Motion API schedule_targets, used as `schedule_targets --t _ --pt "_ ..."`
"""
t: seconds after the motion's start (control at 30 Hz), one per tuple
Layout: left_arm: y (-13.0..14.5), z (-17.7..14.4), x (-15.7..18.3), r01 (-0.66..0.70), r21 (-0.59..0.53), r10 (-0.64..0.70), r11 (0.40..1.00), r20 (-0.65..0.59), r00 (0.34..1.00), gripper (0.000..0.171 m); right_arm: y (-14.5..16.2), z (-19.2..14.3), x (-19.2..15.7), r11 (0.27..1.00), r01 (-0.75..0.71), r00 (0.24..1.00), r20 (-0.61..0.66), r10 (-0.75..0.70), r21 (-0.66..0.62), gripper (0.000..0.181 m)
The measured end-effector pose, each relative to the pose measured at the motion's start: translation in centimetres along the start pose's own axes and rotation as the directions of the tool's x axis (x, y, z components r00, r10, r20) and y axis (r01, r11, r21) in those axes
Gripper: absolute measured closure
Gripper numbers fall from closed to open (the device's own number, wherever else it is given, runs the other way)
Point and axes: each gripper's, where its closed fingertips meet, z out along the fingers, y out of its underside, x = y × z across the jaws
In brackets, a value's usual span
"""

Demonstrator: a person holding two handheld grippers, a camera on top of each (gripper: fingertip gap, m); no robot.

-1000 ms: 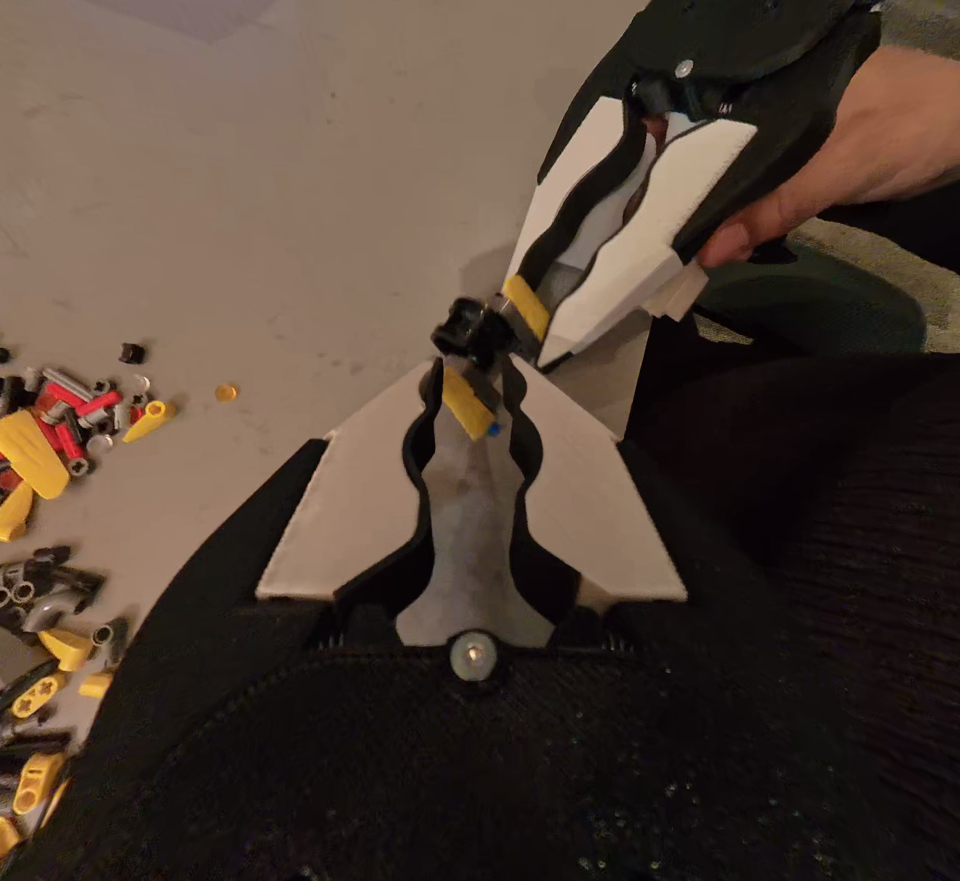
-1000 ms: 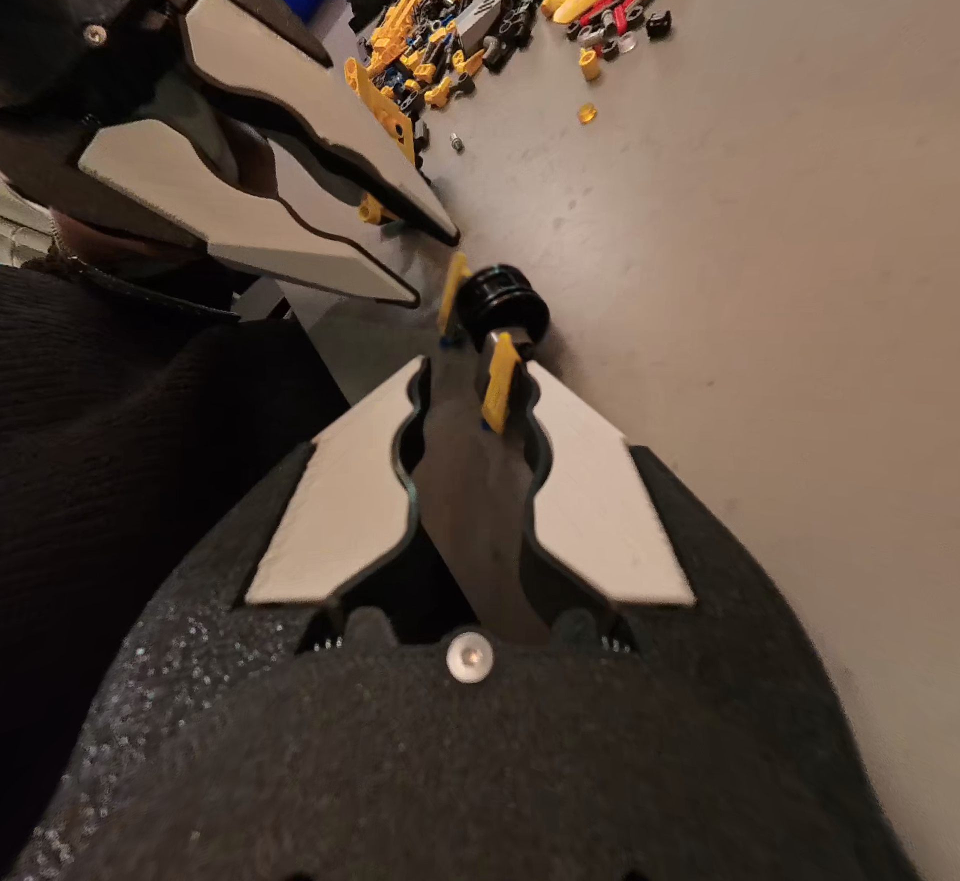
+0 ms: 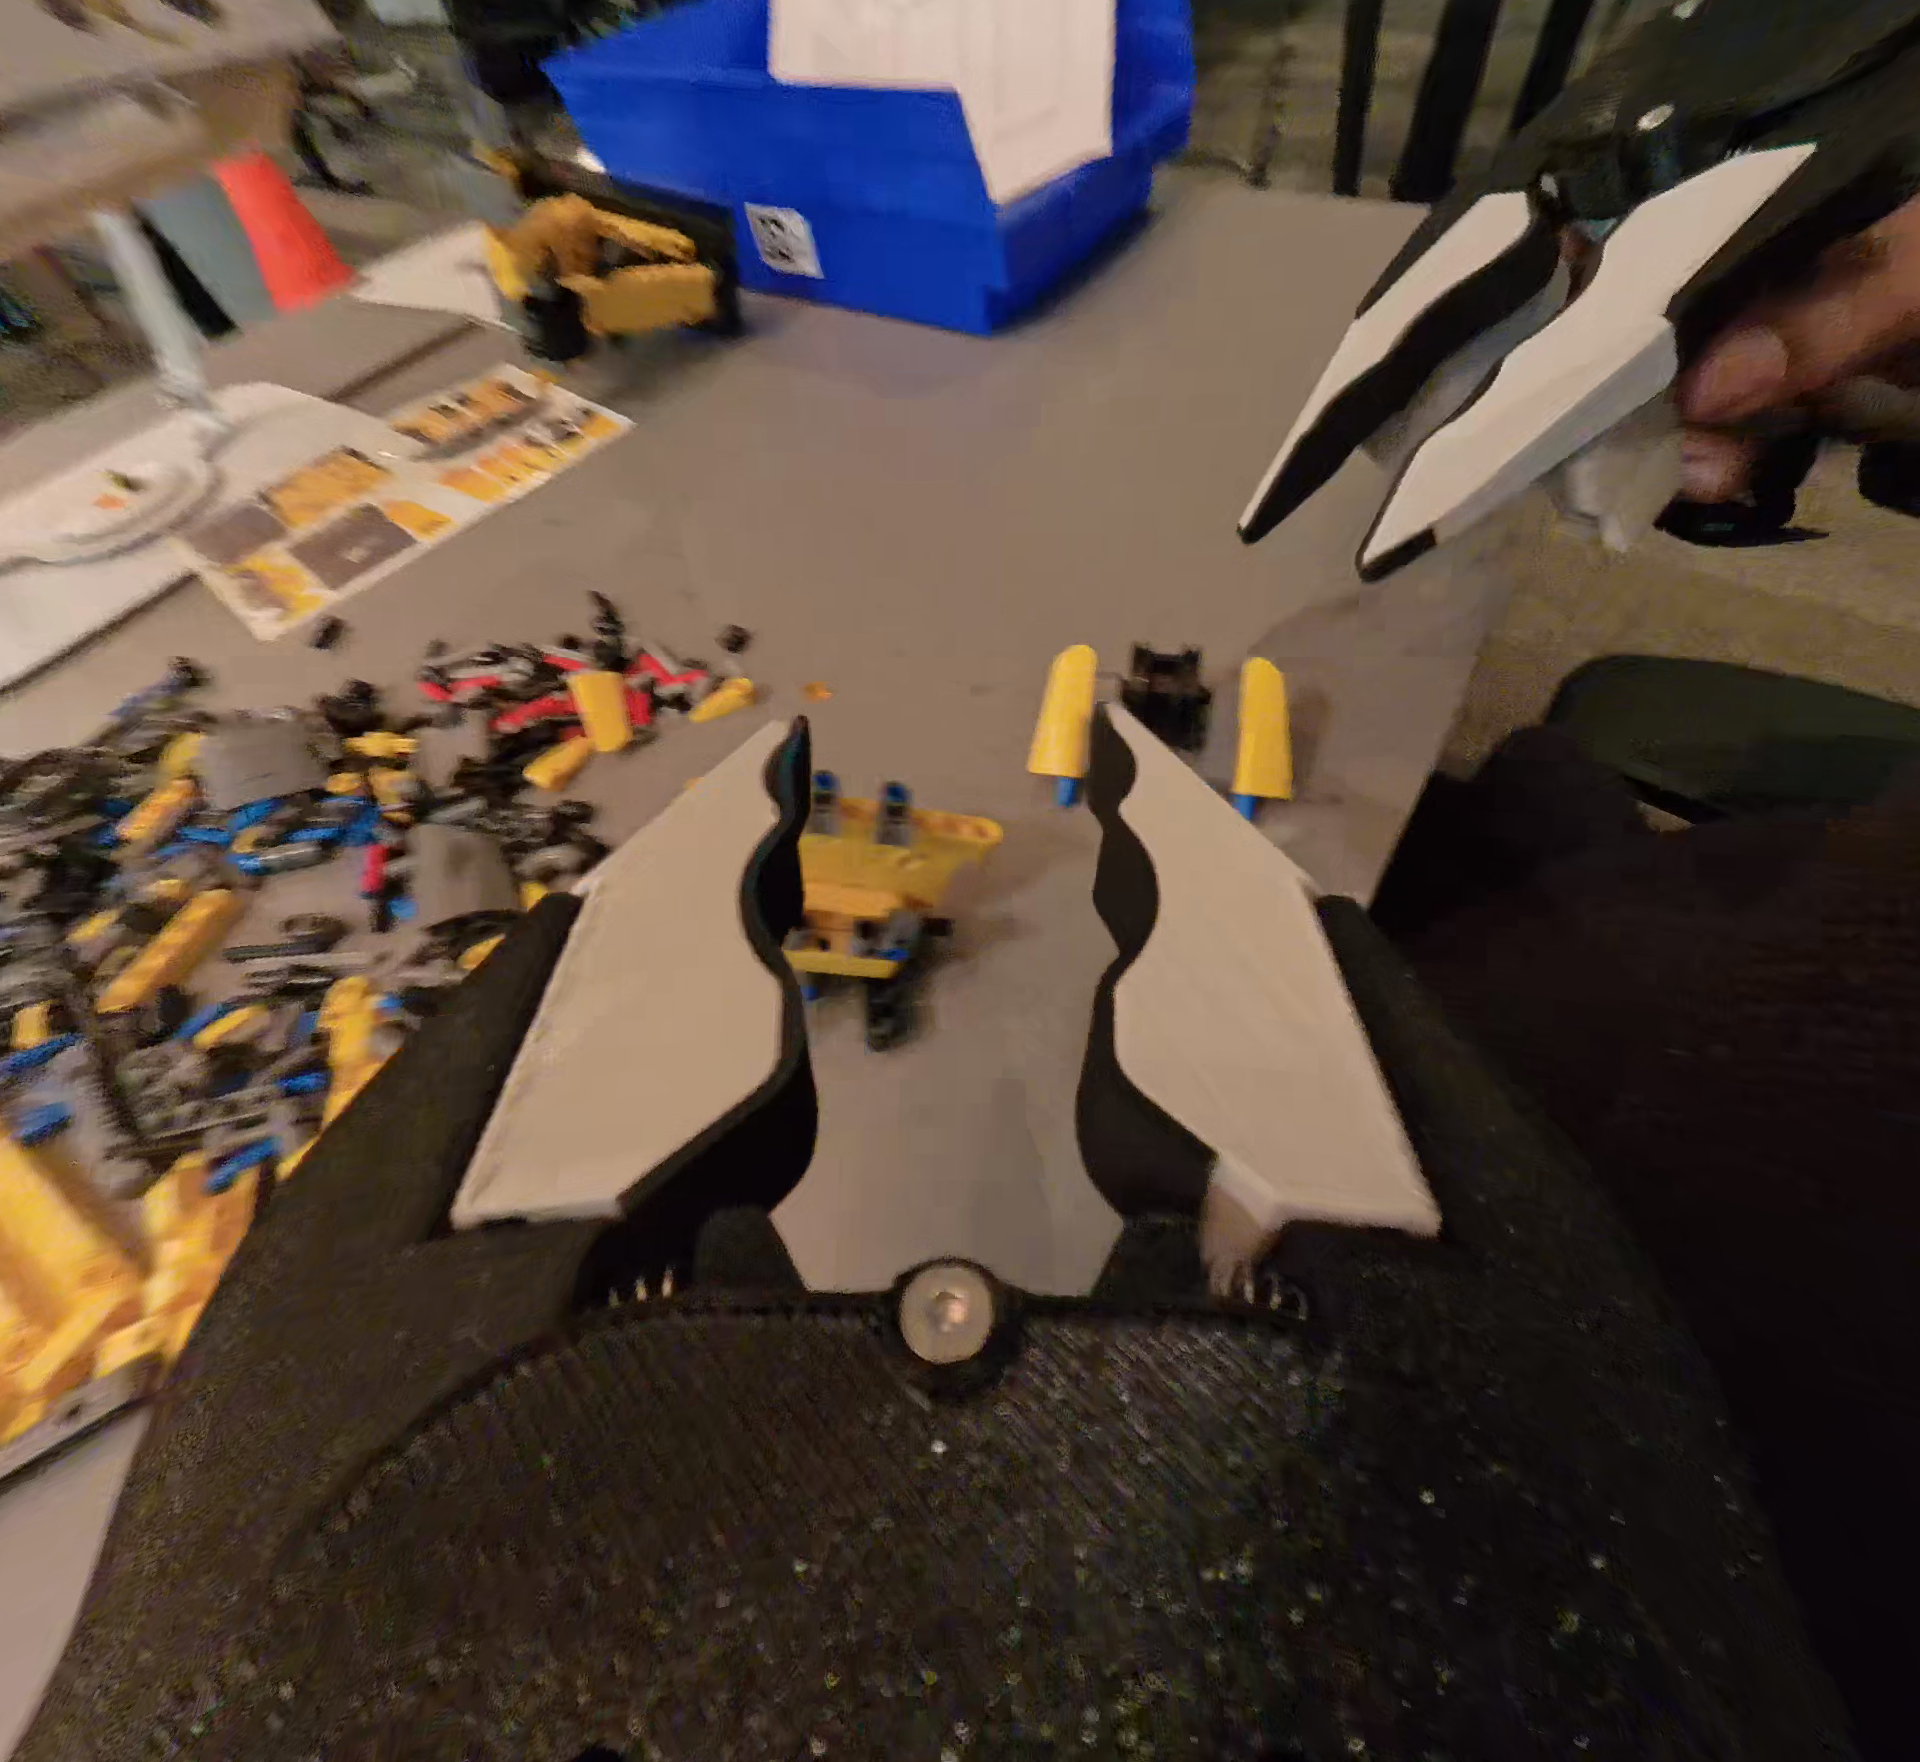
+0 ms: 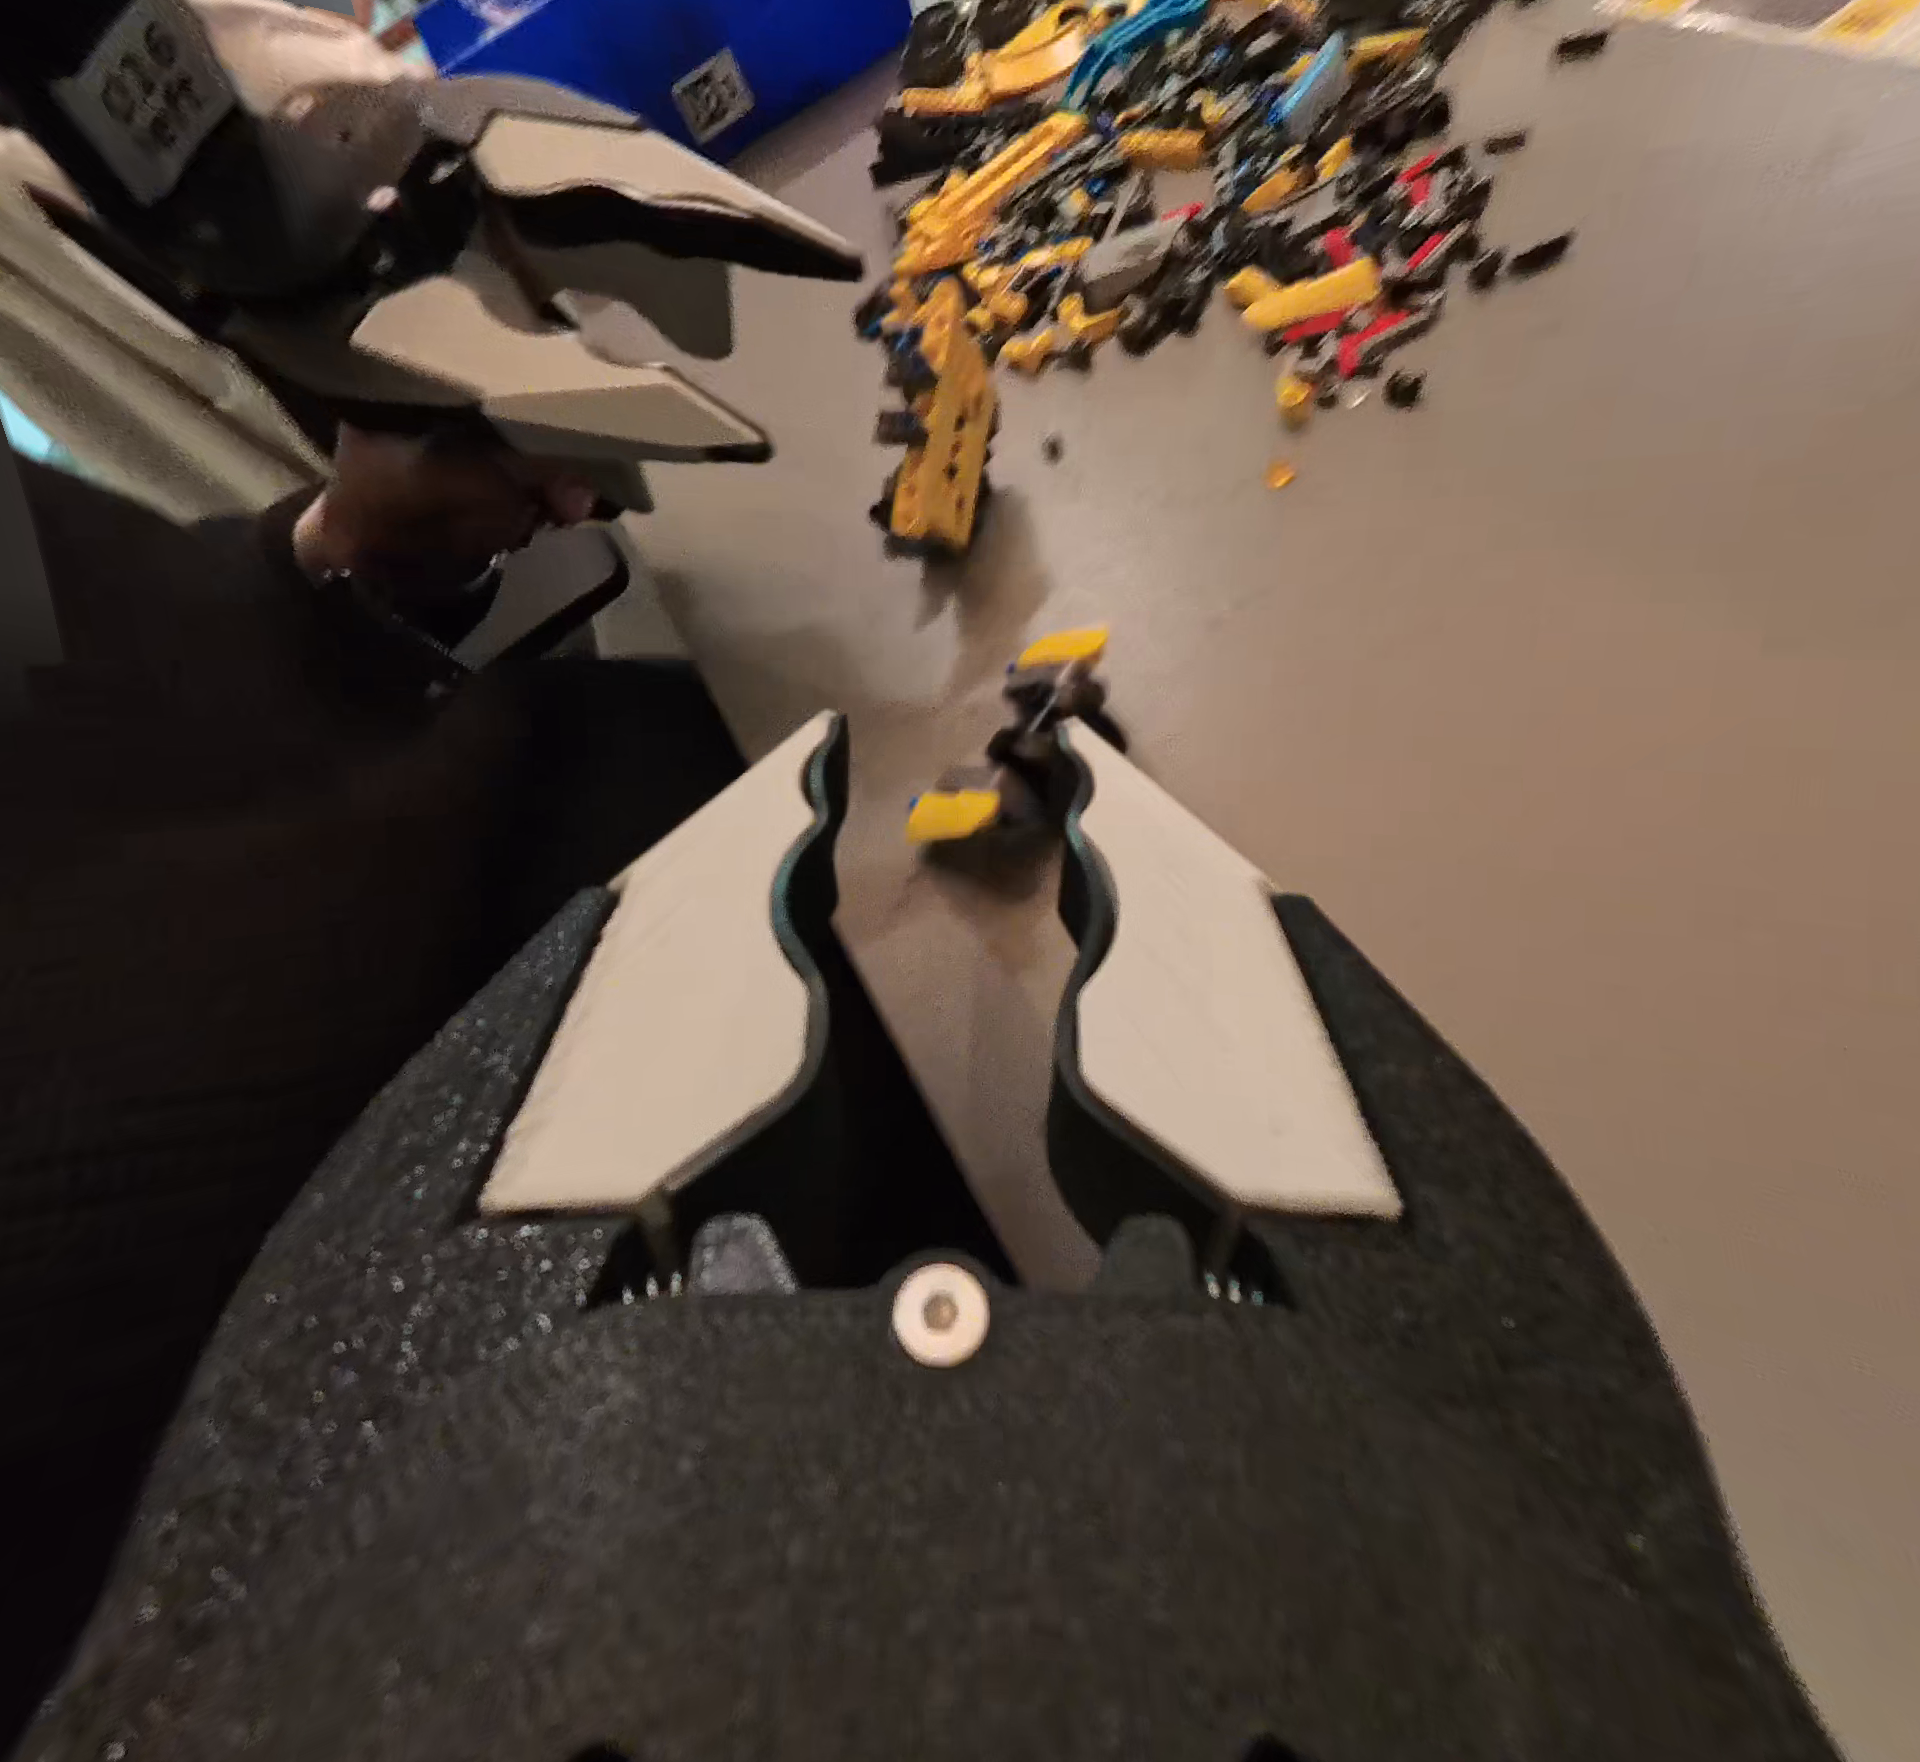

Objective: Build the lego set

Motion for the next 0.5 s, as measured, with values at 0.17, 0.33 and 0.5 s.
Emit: schedule_targets --t 0.17,0.33,0.5 --pt "1.7 0.2 -2.9 0.093 -0.043 -0.093 0.995 -0.007 0.996 0.074 -0.1 3.6 1.9 0.985 0.075 0.997 0.046 -0.068 -0.156 0.133" --pt "4.3 1.2 -3.2 0.038 -0.137 -0.041 0.99 -0.022 0.999 0.067 1.4 5.2 3.2 0.903 0.319 0.947 0.124 -0.295 -0.287 0.135" --pt "4.5 1.9 -3.2 0.047 -0.164 -0.058 0.985 -0.06 0.997 0.071 1.6 6.5 2.8 0.873 0.286 0.95 0.234 -0.206 -0.395 0.136"
